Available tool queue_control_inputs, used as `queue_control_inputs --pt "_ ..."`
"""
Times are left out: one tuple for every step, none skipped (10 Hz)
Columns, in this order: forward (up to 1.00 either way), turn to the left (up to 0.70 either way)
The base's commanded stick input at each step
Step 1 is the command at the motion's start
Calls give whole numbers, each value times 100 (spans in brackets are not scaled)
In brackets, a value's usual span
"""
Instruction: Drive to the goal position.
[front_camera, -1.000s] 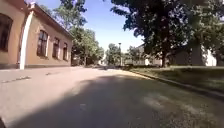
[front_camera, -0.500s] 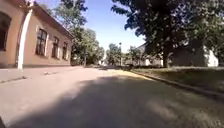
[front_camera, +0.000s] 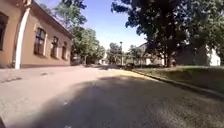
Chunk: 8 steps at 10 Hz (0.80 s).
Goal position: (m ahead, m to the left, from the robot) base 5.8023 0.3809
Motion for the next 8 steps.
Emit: queue_control_inputs --pt "70 0" --pt "70 0" --pt "70 0" --pt "70 0" --pt "70 0" --pt "70 0" --pt "70 0" --pt "70 0"
